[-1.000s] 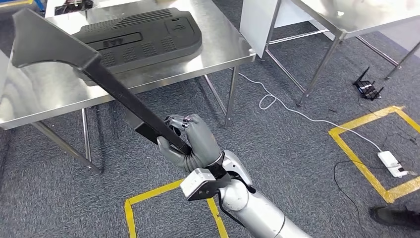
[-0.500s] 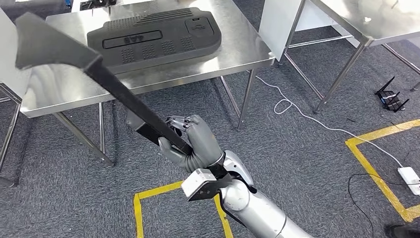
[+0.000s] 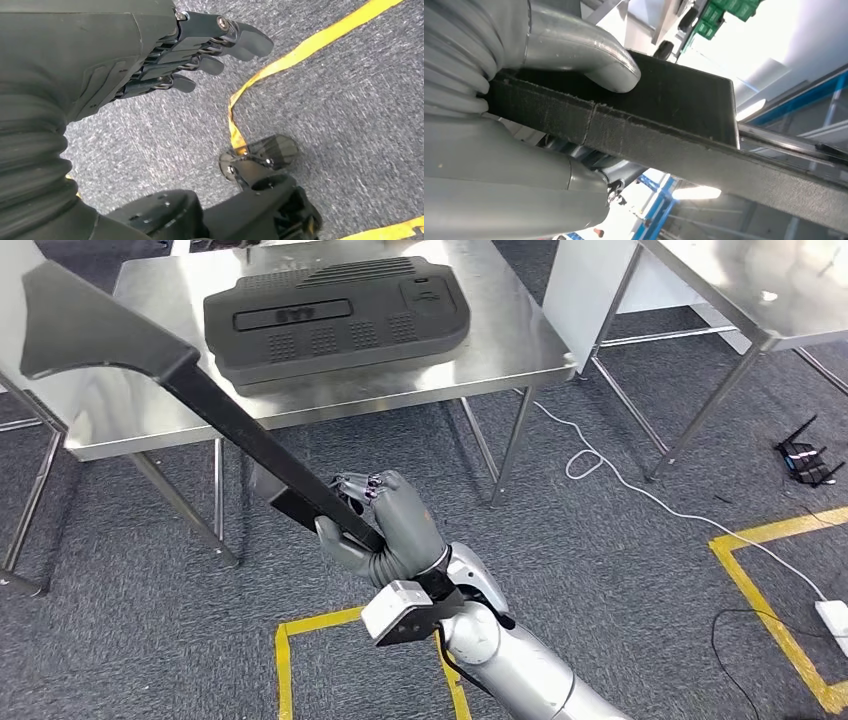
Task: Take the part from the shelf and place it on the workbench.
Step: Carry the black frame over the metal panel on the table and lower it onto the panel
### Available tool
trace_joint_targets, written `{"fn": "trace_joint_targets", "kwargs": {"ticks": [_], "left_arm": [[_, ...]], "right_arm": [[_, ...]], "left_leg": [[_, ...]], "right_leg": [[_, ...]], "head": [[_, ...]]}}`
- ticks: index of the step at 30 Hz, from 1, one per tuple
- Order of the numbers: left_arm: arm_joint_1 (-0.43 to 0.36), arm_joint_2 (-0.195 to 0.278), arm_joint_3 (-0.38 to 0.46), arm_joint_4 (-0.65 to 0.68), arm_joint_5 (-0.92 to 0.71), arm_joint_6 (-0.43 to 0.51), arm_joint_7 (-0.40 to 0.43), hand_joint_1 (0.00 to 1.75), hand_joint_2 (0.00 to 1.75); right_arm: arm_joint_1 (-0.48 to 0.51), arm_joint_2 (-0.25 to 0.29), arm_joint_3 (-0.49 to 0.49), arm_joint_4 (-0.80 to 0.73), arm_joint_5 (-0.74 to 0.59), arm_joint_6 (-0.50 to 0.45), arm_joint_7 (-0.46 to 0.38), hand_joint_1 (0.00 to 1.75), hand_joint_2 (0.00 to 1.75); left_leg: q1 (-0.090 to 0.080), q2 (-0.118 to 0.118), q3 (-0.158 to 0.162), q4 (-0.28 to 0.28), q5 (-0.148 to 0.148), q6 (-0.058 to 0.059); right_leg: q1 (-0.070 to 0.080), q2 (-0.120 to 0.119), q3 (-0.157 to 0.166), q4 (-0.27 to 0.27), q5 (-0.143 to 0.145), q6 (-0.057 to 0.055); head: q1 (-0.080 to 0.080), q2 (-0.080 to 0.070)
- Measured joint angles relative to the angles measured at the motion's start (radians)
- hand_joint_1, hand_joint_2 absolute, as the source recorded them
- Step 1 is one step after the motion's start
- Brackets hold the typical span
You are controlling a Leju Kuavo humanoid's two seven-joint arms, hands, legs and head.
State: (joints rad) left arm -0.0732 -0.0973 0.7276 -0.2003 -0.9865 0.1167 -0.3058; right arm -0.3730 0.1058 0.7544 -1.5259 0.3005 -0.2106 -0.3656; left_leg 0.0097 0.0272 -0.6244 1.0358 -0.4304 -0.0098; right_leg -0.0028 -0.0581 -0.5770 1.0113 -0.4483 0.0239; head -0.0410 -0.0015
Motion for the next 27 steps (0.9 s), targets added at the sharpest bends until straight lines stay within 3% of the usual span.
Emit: {"fn": "trace_joint_targets", "kwargs": {"ticks": [1, 3, 6, 7, 8, 9, 11, 13, 14, 16, 18, 21, 23, 24, 25, 27], "left_arm": [[0.0, 0.0, 0.0, 0.0, 0.0, 0.0, 0.0, 0.0, 1.75], [0.0, 0.0, 0.0, 0.0, 0.0, 0.0, -0.001, 0.0, 1.75], [-0.002, 0.0, 0.001, 0.0, 0.0, 0.0, -0.002, 0.0, 1.75], [-0.002, 0.0, 0.001, 0.0, 0.0, 0.0, -0.002, 0.0, 1.75], [-0.002, 0.0, 0.001, 0.0, 0.0, 0.0, -0.002, 0.0, 1.75], [-0.001, 0.0, 0.002, 0.0, 0.0, -0.001, -0.002, 0.0, 1.75], [-0.001, -0.001, 0.003, 0.0, 0.0, -0.001, -0.003, 0.0, 1.75], [-0.002, -0.004, 0.004, 0.0, 0.0, -0.001, -0.003, 0.0, 1.75], [-0.001, -0.005, 0.004, 0.0, 0.0, -0.001, -0.003, 0.0, 1.75], [0.001, -0.005, 0.005, 0.0, 0.0, -0.001, -0.004, 0.0, 1.75], [0.002, -0.003, 0.006, 0.0, 0.0, -0.001, -0.004, 0.0, 1.75], [0.0, -0.003, 0.006, 0.0, 0.0, 0.0, -0.005, 0.0, 1.75], [0.0, -0.003, 0.007, 0.0, 0.0, 0.0, -0.007, 0.0, 1.75], [0.001, -0.003, 0.007, 0.0, 0.001, -0.001, -0.009, 0.0, 1.75], [0.001, -0.002, 0.008, 0.0, 0.001, -0.002, -0.013, 0.0, 1.75], [0.0, -0.003, 0.008, 0.0, 0.002, -0.005, -0.02, 0.0, 1.75]], "right_arm": [[0.0, 0.0, 0.0, 0.0, 0.0, 0.0, 0.0, 1.75, 1.75], [-0.001, 0.0, 0.0, 0.0, 0.001, 0.0, 0.0, 1.75, 1.75], [0.0, -0.004, 0.0, 0.0, 0.003, 0.0, 0.0, 1.75, 1.75], [0.001, -0.006, 0.0, 0.0, 0.003, 0.0, 0.0, 1.75, 1.75], [0.001, -0.008, 0.0, 0.0, 0.004, 0.0, 0.0, 1.75, 1.75], [0.002, -0.009, 0.0, 0.0, 0.004, 0.0, 0.0, 1.75, 1.75], [0.0, -0.01, 0.0, 0.0, 0.005, 0.0, 0.0, 1.75, 1.75], [-0.001, -0.009, 0.0, 0.0, 0.005, 0.0, 0.0, 1.75, 1.75], [-0.001, -0.009, 0.0, 0.0, 0.006, 0.0, 0.0, 1.75, 1.75], [-0.002, -0.007, 0.0, 0.0, 0.006, 0.0, 0.0, 1.75, 1.75], [-0.003, -0.004, 0.0, 0.0, 0.006, 0.0, 0.0, 1.75, 1.75], [-0.005, -0.001, 0.0, 0.0, 0.006, 0.0, 0.0, 1.75, 1.75], [-0.003, -0.001, 0.0, 0.001, 0.006, 0.0, 0.001, 1.75, 1.75], [-0.002, -0.001, 0.0, 0.001, 0.006, 0.0, 0.001, 1.75, 1.75], [-0.001, -0.001, 0.0, 0.002, 0.005, 0.0, 0.001, 1.75, 1.75], [-0.001, -0.001, 0.0, 0.002, 0.005, 0.0, 0.001, 1.75, 1.75]], "left_leg": [[0.0, -0.008, -0.001, -0.002, 0.002, 0.007], [0.001, -0.022, -0.001, -0.005, 0.007, 0.022], [0.001, -0.044, -0.004, -0.006, 0.011, 0.035], [0.0, -0.053, -0.005, -0.006, 0.011, 0.036], [-0.001, -0.062, -0.006, -0.006, 0.011, 0.037], [-0.002, -0.071, -0.006, -0.006, 0.012, 0.038], [-0.003, -0.089, -0.005, -0.006, 0.013, 0.038], [-0.006, -0.103, -0.007, -0.005, 0.014, 0.033], [-0.006, -0.108, -0.008, -0.005, 0.015, 0.029], [-0.004, -0.115, -0.011, -0.007, 0.018, 0.019], [-0.006, -0.095, -0.019, 0.013, 0.004, 0.01], [-0.001, -0.045, -0.089, 0.168, -0.08, -0.004], [0.006, -0.035, -0.132, 0.256, -0.108, -0.012], [0.01, -0.033, -0.129, 0.251, -0.096, -0.015], [0.014, -0.03, -0.106, 0.207, -0.068, -0.018], [0.019, -0.024, -0.036, 0.076, -0.015, -0.024]], "right_leg": [[-0.001, -0.004, -0.001, -0.001, -0.001, 0.005], [-0.005, 0.011, -0.016, 0.029, -0.02, 0.01], [-0.007, 0.047, -0.105, 0.211, -0.097, 0.001], [-0.007, 0.051, -0.137, 0.27, -0.115, 0.0], [-0.007, 0.054, -0.152, 0.296, -0.118, 0.002], [-0.007, 0.055, -0.148, 0.281, -0.105, 0.007], [-0.005, 0.071, -0.086, 0.149, -0.049, 0.015], [-0.002, 0.093, -0.026, 0.03, -0.008, 0.01], [0.0, 0.099, -0.013, 0.008, 0.0, 0.005], [0.001, 0.09, -0.009, 0.002, 0.005, -0.004], [-0.006, 0.078, -0.004, -0.006, 0.01, -0.014], [-0.009, 0.06, 0.003, -0.01, 0.008, -0.024], [-0.009, 0.051, 0.004, -0.009, 0.007, -0.025], [-0.009, 0.049, 0.004, -0.009, 0.007, -0.025], [-0.011, 0.047, 0.005, -0.007, 0.006, -0.023], [-0.01, 0.046, 0.005, -0.001, 0.0, -0.014]], "head": [[0.001, 0.0], [0.001, 0.0], [0.002, 0.0], [0.002, 0.0], [0.002, 0.0], [0.002, 0.0], [0.002, 0.0], [0.002, 0.0], [0.001, 0.0], [0.001, 0.0], [-0.001, 0.0], [-0.005, 0.0], [-0.005, 0.0], [-0.005, 0.0], [-0.005, 0.0], [-0.007, 0.0]]}}
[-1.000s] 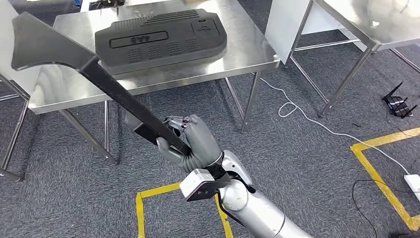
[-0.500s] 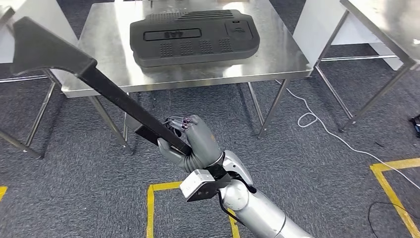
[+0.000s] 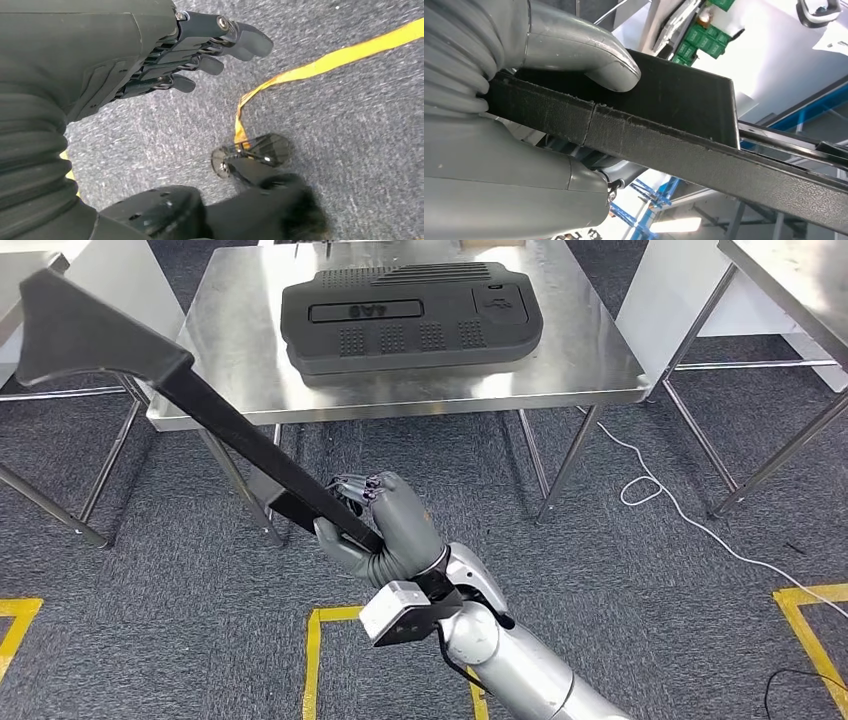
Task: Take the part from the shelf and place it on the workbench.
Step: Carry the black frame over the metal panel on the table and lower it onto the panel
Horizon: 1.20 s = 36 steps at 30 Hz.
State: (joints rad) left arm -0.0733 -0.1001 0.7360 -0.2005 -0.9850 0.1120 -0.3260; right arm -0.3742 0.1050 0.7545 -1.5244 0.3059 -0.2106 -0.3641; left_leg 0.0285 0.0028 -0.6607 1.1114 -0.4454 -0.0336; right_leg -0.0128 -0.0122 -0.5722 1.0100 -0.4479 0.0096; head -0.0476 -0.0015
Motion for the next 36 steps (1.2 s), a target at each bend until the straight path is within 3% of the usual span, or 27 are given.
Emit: {"fn": "trace_joint_targets", "kwargs": {"ticks": [2, 7, 12, 15, 17, 21, 30, 34, 36], "left_arm": [[-0.001, -0.001, 0.001, 0.0, 0.0, -0.005, -0.007, 0.0, 1.75], [0.002, 0.0, 0.008, 0.0, 0.003, -0.017, -0.018, 0.0, 1.75], [0.01, 0.006, 0.016, 0.0, 0.004, -0.025, -0.022, 0.0, 1.75], [0.012, 0.008, 0.021, 0.0, 0.005, -0.026, -0.022, 0.0, 1.75], [0.013, 0.009, 0.026, 0.0, 0.009, -0.028, -0.022, 0.0, 1.75], [0.017, 0.009, 0.045, 0.0, 0.022, -0.032, -0.024, 0.0, 1.75], [0.019, 0.009, 0.074, 0.0, 0.023, -0.032, -0.011, 0.0, 1.75], [0.02, 0.01, 0.08, 0.0, 0.021, -0.032, -0.008, 0.0, 1.75], [0.019, 0.009, 0.081, 0.0, 0.02, -0.031, -0.009, 0.0, 1.75]], "right_arm": [[0.0, 0.001, 0.0, 0.0, 0.0, 0.0, 0.0, 1.75, 1.75], [-0.001, -0.001, 0.0, -0.001, 0.07, -0.037, 0.024, 1.75, 1.75], [-0.016, -0.026, -0.007, -0.017, 0.18, -0.096, 0.068, 1.75, 1.75], [-0.018, -0.038, -0.01, -0.027, 0.223, -0.107, 0.087, 1.75, 1.75], [-0.022, -0.05, -0.014, -0.036, 0.323, -0.131, 0.127, 1.75, 1.75], [-0.04, -0.087, -0.03, -0.057, 0.565, -0.171, 0.226, 1.75, 1.75], [-0.057, -0.142, -0.046, -0.075, 0.768, -0.163, 0.315, 1.75, 1.75], [-0.065, -0.157, -0.045, -0.075, 0.819, -0.153, 0.338, 1.75, 1.75], [-0.069, -0.16, -0.044, -0.075, 0.83, -0.151, 0.341, 1.75, 1.75]], "left_leg": [[0.0, 0.0, 0.034, -0.068, 0.015, 0.003], [-0.006, -0.013, 0.032, -0.072, 0.016, 0.012], [-0.014, -0.015, 0.03, -0.072, 0.016, 0.022], [-0.015, -0.013, 0.029, -0.071, 0.016, 0.026], [-0.015, -0.013, 0.029, -0.071, 0.017, 0.028], [-0.014, -0.013, 0.029, -0.071, 0.018, 0.029], [-0.014, -0.013, 0.028, -0.07, 0.018, 0.03], [-0.016, -0.014, 0.029, -0.075, 0.018, 0.048], [-0.011, -0.013, 0.039, -0.092, 0.025, 0.058]], "right_leg": [[0.006, -0.001, -0.004, 0.007, -0.005, 0.008], [0.005, -0.005, -0.002, -0.002, -0.004, 0.0], [0.0, -0.007, -0.001, -0.008, 0.001, 0.01], [-0.001, -0.007, -0.002, -0.009, 0.003, 0.022], [-0.001, -0.007, -0.002, -0.009, 0.003, 0.028], [0.001, -0.007, -0.002, -0.009, 0.003, 0.028], [0.002, -0.007, -0.003, -0.007, 0.004, 0.029], [-0.003, -0.007, -0.005, -0.011, 0.006, 0.039], [-0.003, -0.004, -0.021, 0.018, -0.01, 0.041]], "head": [[-0.001, 0.0], [0.0, 0.0], [-0.001, 0.0], [-0.001, 0.0], [-0.001, 0.0], [-0.001, 0.0], [-0.001, 0.0], [-0.002, 0.0], [-0.001, 0.0]]}}
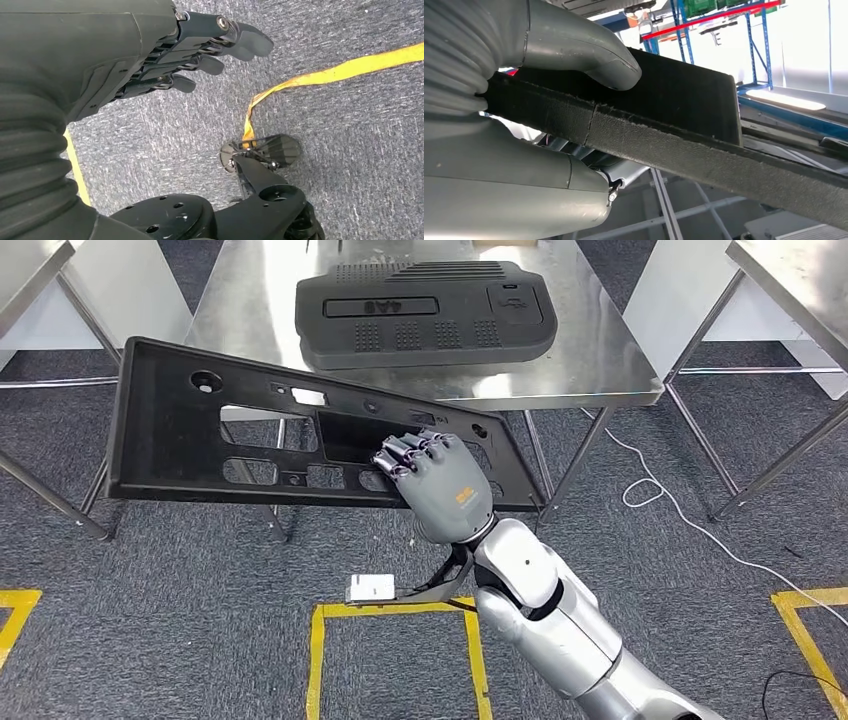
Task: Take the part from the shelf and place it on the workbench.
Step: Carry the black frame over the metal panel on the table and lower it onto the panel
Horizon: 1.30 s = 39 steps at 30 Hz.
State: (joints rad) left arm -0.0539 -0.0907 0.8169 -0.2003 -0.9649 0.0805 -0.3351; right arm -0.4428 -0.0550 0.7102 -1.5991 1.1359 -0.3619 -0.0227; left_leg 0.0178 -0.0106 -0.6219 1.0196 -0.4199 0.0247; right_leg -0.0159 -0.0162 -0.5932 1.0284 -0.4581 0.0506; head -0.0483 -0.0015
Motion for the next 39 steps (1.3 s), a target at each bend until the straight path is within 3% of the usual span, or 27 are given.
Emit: {"fn": "trace_joint_targets", "kwargs": {"ticks": [3, 5, 6, 8, 9, 11, 15, 16, 18, 20, 21, 22, 23, 25, 27, 30, 32, 34, 35, 36, 37, 39], "left_arm": [[-0.001, -0.001, 0.0, 0.0, -0.002, 0.0, -0.001, 0.0, 1.75], [-0.001, -0.001, 0.0, 0.0, -0.003, 0.0, -0.001, 0.0, 1.75], [-0.001, -0.002, 0.0, 0.0, -0.003, 0.0, -0.001, 0.0, 1.75], [-0.001, -0.003, 0.0, 0.0, -0.004, 0.0, -0.001, 0.0, 1.75], [-0.001, -0.002, 0.0, -0.001, -0.004, 0.0, -0.001, 0.0, 1.75], [-0.001, -0.002, 0.0, -0.001, -0.007, 0.002, -0.001, 0.0, 1.75], [-0.002, -0.005, 0.0, -0.002, -0.018, 0.013, 0.001, 0.0, 1.75], [-0.002, -0.006, 0.0, -0.002, -0.019, 0.015, 0.002, 0.0, 1.75], [-0.003, -0.006, 0.0, -0.001, -0.02, 0.016, 0.002, 0.0, 1.75], [-0.002, -0.007, 0.0, -0.001, -0.02, 0.016, 0.003, 0.0, 1.75], [-0.002, -0.007, 0.0, -0.001, -0.02, 0.016, 0.004, 0.0, 1.75], [-0.002, -0.007, 0.0, -0.001, -0.02, 0.016, 0.004, 0.0, 1.75], [-0.003, -0.007, 0.0, -0.002, -0.02, 0.016, 0.004, 0.0, 1.75], [-0.004, -0.007, 0.0, -0.001, -0.02, 0.016, 0.004, 0.0, 1.75], [-0.005, -0.007, 0.0, -0.001, -0.02, 0.016, 0.004, 0.0, 1.75], [-0.005, -0.008, 0.0, -0.001, -0.021, 0.017, 0.007, 0.0, 1.75], [-0.004, -0.007, 0.0, -0.002, -0.022, 0.018, 0.008, 0.0, 1.75], [-0.005, -0.007, 0.0, -0.002, -0.024, 0.017, 0.009, 0.0, 1.75], [-0.005, -0.007, 0.0, -0.002, -0.025, 0.017, 0.009, 0.0, 1.75], [-0.005, -0.007, 0.0, -0.002, -0.026, 0.016, 0.009, 0.0, 1.75], [-0.005, -0.007, 0.0, -0.001, -0.027, 0.016, 0.009, 0.0, 1.75], [-0.005, -0.01, 0.0, -0.001, -0.029, 0.015, 0.01, 0.0, 1.75]], "right_arm": [[-0.001, -0.007, 0.004, 0.003, 0.015, 0.002, 0.003, 1.75, 1.75], [0.003, -0.012, 0.01, 0.007, 0.019, 0.003, 0.004, 1.75, 1.75], [0.005, -0.014, 0.012, 0.009, 0.019, 0.003, 0.005, 1.75, 1.75], [0.005, -0.016, 0.016, 0.011, 0.022, 0.003, 0.006, 1.75, 1.75], [0.004, -0.016, 0.017, 0.012, 0.026, 0.004, 0.006, 1.75, 1.75], [0.001, -0.017, 0.021, 0.017, 0.036, 0.009, 0.009, 1.75, 1.75], [-0.003, -0.013, 0.029, 0.036, 0.059, 0.013, 0.012, 1.75, 1.75], [-0.004, -0.011, 0.03, 0.04, 0.064, 0.013, 0.012, 1.75, 1.75], [-0.005, -0.008, 0.034, 0.049, 0.07, 0.013, 0.012, 1.75, 1.75], [-0.004, -0.007, 0.04, 0.057, 0.072, 0.013, 0.013, 1.75, 1.75], [-0.005, -0.007, 0.043, 0.06, 0.073, 0.013, 0.013, 1.75, 1.75], [-0.005, -0.007, 0.045, 0.063, 0.073, 0.013, 0.013, 1.75, 1.75], [-0.005, -0.007, 0.047, 0.066, 0.073, 0.013, 0.013, 1.75, 1.75], [-0.007, -0.006, 0.049, 0.069, 0.073, 0.013, 0.013, 1.75, 1.75], [-0.01, -0.005, 0.051, 0.072, 0.073, 0.012, 0.014, 1.75, 1.75], [-0.012, -0.003, 0.055, 0.077, 0.073, 0.012, 0.014, 1.75, 1.75], [-0.013, -0.003, 0.059, 0.081, 0.074, 0.012, 0.014, 1.75, 1.75], [-0.011, -0.004, 0.064, 0.088, 0.077, 0.012, 0.015, 1.75, 1.75], [-0.008, -0.004, 0.067, 0.092, 0.079, 0.012, 0.016, 1.75, 1.75], [-0.006, -0.004, 0.069, 0.096, 0.081, 0.012, 0.017, 1.75, 1.75], [-0.005, -0.004, 0.071, 0.1, 0.083, 0.012, 0.019, 1.75, 1.75], [-0.007, -0.004, 0.073, 0.105, 0.092, 0.011, 0.024, 1.75, 1.75]], "left_leg": [[0.003, -0.001, 0.004, -0.009, 0.005, 0.006], [0.004, -0.005, 0.003, -0.008, 0.004, 0.004], [0.005, -0.008, 0.003, -0.008, 0.003, 0.002], [0.009, -0.014, 0.004, -0.006, 0.001, -0.01], [0.008, -0.017, 0.003, -0.003, -0.001, -0.018], [0.005, -0.02, 0.002, -0.001, -0.003, -0.034], [0.014, -0.013, -0.004, 0.021, -0.018, -0.051], [0.015, -0.007, -0.022, 0.063, -0.04, -0.053], [0.014, 0.002, -0.088, 0.2, -0.098, -0.053], [0.014, 0.003, -0.145, 0.298, -0.12, -0.051], [0.014, 0.003, -0.148, 0.292, -0.102, -0.048], [0.013, 0.003, -0.131, 0.246, -0.068, -0.044], [0.013, 0.005, -0.1, 0.175, -0.027, -0.04], [0.007, 0.01, -0.046, 0.059, 0.018, -0.034], [0.0, 0.009, -0.033, 0.026, 0.015, -0.032], [-0.002, 0.003, -0.029, 0.015, 0.013, -0.018], [-0.001, 0.001, -0.023, 0.01, 0.011, -0.006], [-0.003, -0.002, -0.021, 0.01, 0.008, 0.001], [-0.004, -0.004, -0.02, 0.01, 0.006, 0.003], [-0.004, -0.006, -0.019, 0.01, 0.004, 0.004], [-0.004, -0.008, -0.016, 0.011, 0.002, 0.003], [-0.006, -0.013, -0.01, 0.012, -0.004, -0.001]], "right_leg": [[-0.002, 0.01, -0.088, 0.172, -0.073, -0.01], [-0.005, 0.012, -0.134, 0.254, -0.094, -0.005], [-0.009, 0.012, -0.128, 0.238, -0.081, 0.005], [-0.019, 0.012, -0.067, 0.109, -0.029, 0.028], [-0.022, 0.013, -0.034, 0.046, -0.007, 0.032], [-0.021, 0.016, -0.002, -0.012, 0.013, 0.023], [-0.017, 0.017, 0.006, -0.011, 0.014, -0.011], [-0.018, 0.016, 0.01, -0.012, 0.012, -0.018], [-0.013, 0.014, 0.019, -0.012, 0.005, -0.029], [-0.006, 0.013, 0.026, -0.012, 0.0, -0.036], [-0.005, 0.013, 0.03, -0.012, -0.003, -0.039], [-0.004, 0.013, 0.036, -0.011, -0.007, -0.04], [-0.003, 0.014, 0.042, -0.011, -0.012, -0.039], [0.002, 0.014, 0.049, -0.011, -0.021, -0.031], [0.005, 0.013, 0.047, -0.013, -0.025, -0.021], [0.001, 0.01, 0.038, 0.0, -0.038, -0.009], [0.001, 0.012, -0.013, 0.09, -0.073, -0.012], [0.002, 0.014, -0.097, 0.225, -0.111, -0.017], [0.002, 0.015, -0.13, 0.267, -0.115, -0.014], [0.002, 0.015, -0.145, 0.272, -0.103, -0.008], [0.001, 0.015, -0.14, 0.238, -0.077, 0.001], [0.001, 0.015, -0.087, 0.098, -0.008, 0.014]], "head": [[0.002, 0.0], [0.002, 0.0], [0.002, 0.0], [0.002, 0.0], [0.003, 0.0], [0.003, 0.0], [0.001, 0.0], [0.0, 0.0], [-0.001, 0.0], [-0.001, 0.0], [0.0, 0.0], [0.0, 0.0], [0.0, 0.0], [0.0, 0.0], [0.0, 0.0], [0.001, 0.0], [0.002, 0.0], [0.003, 0.0], [0.003, 0.0], [0.003, 0.0], [0.003, 0.0], [0.003, 0.0]]}}
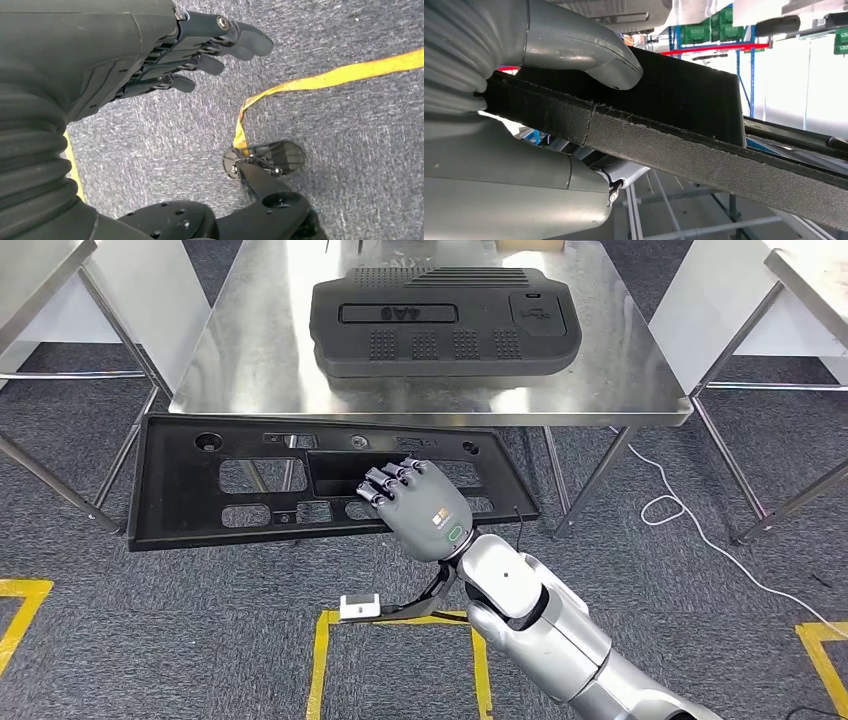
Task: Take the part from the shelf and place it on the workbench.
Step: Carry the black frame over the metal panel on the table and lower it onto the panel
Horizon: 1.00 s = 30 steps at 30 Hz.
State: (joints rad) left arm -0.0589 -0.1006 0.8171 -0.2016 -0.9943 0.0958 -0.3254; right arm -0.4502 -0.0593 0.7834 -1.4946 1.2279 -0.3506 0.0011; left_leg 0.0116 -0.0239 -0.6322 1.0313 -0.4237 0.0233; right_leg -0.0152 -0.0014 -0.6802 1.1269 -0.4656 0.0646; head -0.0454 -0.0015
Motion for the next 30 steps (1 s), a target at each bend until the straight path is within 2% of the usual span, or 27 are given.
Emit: {"fn": "trace_joint_targets", "kwargs": {"ticks": [1, 2, 4, 6, 8, 10, 11, 12, 13, 15, 16, 18, 21, 22, 23, 25, 26, 27, 28, 30], "left_arm": [[0.0, -0.001, 0.0, 0.0, -0.001, 0.0, 0.001, 0.0, 1.75], [0.0, -0.002, 0.0, 0.0, -0.002, 0.0, 0.001, 0.0, 1.75], [0.0, -0.002, 0.0, 0.0, -0.003, 0.0, 0.003, 0.0, 1.75], [0.0, -0.002, 0.0, 0.0, -0.003, 0.001, 0.005, 0.0, 1.75], [0.001, 0.0, 0.001, 0.0, -0.004, 0.001, 0.008, 0.0, 1.75], [0.002, 0.0, 0.002, 0.0, -0.004, 0.001, 0.009, 0.0, 1.75], [0.003, 0.0, 0.002, 0.0, -0.004, 0.001, 0.009, 0.0, 1.75], [0.003, 0.001, 0.003, 0.0, -0.004, 0.001, 0.009, 0.0, 1.75], [0.004, 0.002, 0.003, 0.0, -0.004, 0.001, 0.009, 0.0, 1.75], [0.004, 0.005, 0.006, 0.0, -0.005, 0.001, 0.008, 0.0, 1.75], [0.004, 0.005, 0.007, 0.0, -0.006, 0.001, 0.008, 0.0, 1.75], [0.003, 0.005, 0.008, 0.001, -0.008, 0.001, 0.008, 0.0, 1.75], [0.002, 0.005, 0.009, 0.002, -0.009, 0.001, 0.008, 0.0, 1.75], [0.003, 0.005, 0.01, 0.001, -0.009, 0.001, 0.008, 0.0, 1.75], [0.002, 0.005, 0.011, 0.001, -0.009, 0.001, 0.008, 0.0, 1.75], [0.002, 0.005, 0.013, 0.001, -0.009, 0.002, 0.008, 0.0, 1.75], [0.002, 0.005, 0.014, 0.001, -0.009, 0.002, 0.008, 0.0, 1.75], [0.002, 0.005, 0.015, 0.001, -0.009, 0.002, 0.008, 0.0, 1.75], [0.002, 0.005, 0.015, 0.001, -0.009, 0.002, 0.008, 0.0, 1.75], [0.002, 0.004, 0.016, 0.001, -0.009, 0.003, 0.008, 0.0, 1.75]], "right_arm": [[-0.002, 0.001, 0.0, 0.001, 0.005, 0.0, 0.003, 1.75, 1.75], [-0.003, 0.001, 0.001, 0.002, 0.01, -0.001, 0.006, 1.75, 1.75], [-0.005, 0.003, 0.001, 0.004, 0.025, -0.002, 0.015, 1.75, 1.75], [-0.009, 0.004, 0.001, 0.005, 0.047, -0.002, 0.029, 1.75, 1.75], [-0.018, 0.004, 0.0, 0.005, 0.071, -0.002, 0.046, 1.75, 1.75], [-0.026, 0.003, -0.001, 0.005, 0.088, 0.003, 0.059, 1.75, 1.75], [-0.029, 0.001, -0.002, 0.005, 0.095, 0.008, 0.064, 1.75, 1.75], [-0.032, -0.001, -0.004, 0.004, 0.1, 0.012, 0.068, 1.75, 1.75], [-0.034, -0.004, -0.006, 0.004, 0.103, 0.017, 0.07, 1.75, 1.75], [-0.039, -0.009, -0.009, 0.003, 0.106, 0.023, 0.073, 1.75, 1.75], [-0.043, -0.011, -0.01, 0.002, 0.106, 0.026, 0.074, 1.75, 1.75], [-0.049, -0.014, -0.01, 0.001, 0.106, 0.033, 0.075, 1.75, 1.75], [-0.053, -0.014, -0.009, 0.0, 0.108, 0.039, 0.075, 1.75, 1.75], [-0.054, -0.015, -0.009, -0.001, 0.109, 0.04, 0.076, 1.75, 1.75], [-0.056, -0.015, -0.009, -0.002, 0.109, 0.041, 0.077, 1.75, 1.75], [-0.056, -0.018, -0.009, -0.002, 0.109, 0.042, 0.079, 1.75, 1.75], [-0.055, -0.02, -0.009, -0.002, 0.109, 0.042, 0.079, 1.75, 1.75], [-0.053, -0.022, -0.008, -0.002, 0.109, 0.043, 0.079, 1.75, 1.75], [-0.052, -0.024, -0.008, -0.002, 0.109, 0.043, 0.08, 1.75, 1.75], [-0.052, -0.025, -0.008, -0.002, 0.109, 0.043, 0.08, 1.75, 1.75]], "left_leg": [[-0.002, -0.002, 0.002, 0.001, -0.003, -0.004], [-0.004, -0.004, 0.002, 0.001, -0.006, -0.009], [-0.005, -0.004, 0.004, -0.001, -0.009, -0.019], [-0.001, 0.001, 0.003, 0.011, -0.017, -0.029], [0.001, 0.008, -0.029, 0.088, -0.056, -0.036], [0.003, 0.012, -0.095, 0.219, -0.11, -0.042], [0.004, 0.014, -0.123, 0.265, -0.121, -0.044], [0.005, 0.015, -0.136, 0.279, -0.114, -0.045], [0.007, 0.017, -0.127, 0.252, -0.088, -0.046], [0.012, 0.021, -0.069, 0.127, -0.018, -0.046], [0.012, 0.022, -0.04, 0.068, 0.003, -0.045], [0.008, 0.021, -0.015, 0.017, 0.008, -0.038], [0.004, 0.016, -0.011, 0.01, 0.002, -0.017], [0.004, 0.015, -0.007, 0.008, 0.001, -0.01], [0.005, 0.015, -0.003, 0.006, -0.001, -0.003], [0.001, 0.014, 0.001, 0.006, -0.009, 0.008], [0.0, 0.012, 0.004, 0.006, -0.013, 0.011], [-0.002, 0.011, 0.009, 0.006, -0.017, 0.013], [-0.002, 0.008, 0.015, 0.006, -0.022, 0.013], [-0.003, 0.004, 0.031, 0.006, -0.035, 0.01]], "right_leg": [[0.001, 0.0, 0.026, -0.058, 0.025, -0.002], [0.002, 0.001, 0.043, -0.093, 0.039, -0.009], [0.006, 0.001, 0.051, -0.106, 0.044, -0.027], [0.001, 0.001, 0.059, -0.11, 0.045, -0.041], [-0.006, 0.001, 0.071, -0.114, 0.041, -0.056], [-0.004, 0.0, 0.082, -0.113, 0.034, -0.065], [-0.003, 0.0, 0.086, -0.113, 0.03, -0.067], [-0.003, 0.001, 0.091, -0.113, 0.027, -0.067], [-0.003, 0.002, 0.097, -0.113, 0.022, -0.065], [-0.003, 0.003, 0.111, -0.112, 0.011, -0.057], [-0.001, 0.004, 0.115, -0.111, 0.006, -0.051], [0.005, 0.004, 0.117, -0.113, -0.001, -0.04], [0.002, 0.003, 0.114, -0.11, -0.009, -0.025], [0.002, 0.003, 0.102, -0.087, -0.019, -0.023], [0.002, 0.003, 0.075, -0.038, -0.037, -0.025], [0.003, 0.003, -0.012, 0.105, -0.079, -0.031], [0.003, 0.003, -0.055, 0.165, -0.089, -0.031], [0.003, 0.003, -0.082, 0.19, -0.084, -0.028], [0.003, 0.003, -0.088, 0.172, -0.062, -0.021], [0.004, 0.003, -0.043, 0.038, 0.014, -0.008]], "head": [[0.0, 0.0], [-0.001, 0.0], [-0.002, 0.0], [-0.002, 0.0], [-0.004, 0.0], [-0.004, 0.0], [-0.004, 0.0], [-0.004, 0.0], [-0.004, 0.0], [-0.004, 0.0], [-0.005, 0.0], [-0.004, 0.0], [-0.003, 0.0], [-0.002, 0.0], [-0.001, 0.0], [0.001, 0.0], [0.001, 0.0], [0.001, 0.0], [0.001, 0.0], [0.002, 0.0]]}}
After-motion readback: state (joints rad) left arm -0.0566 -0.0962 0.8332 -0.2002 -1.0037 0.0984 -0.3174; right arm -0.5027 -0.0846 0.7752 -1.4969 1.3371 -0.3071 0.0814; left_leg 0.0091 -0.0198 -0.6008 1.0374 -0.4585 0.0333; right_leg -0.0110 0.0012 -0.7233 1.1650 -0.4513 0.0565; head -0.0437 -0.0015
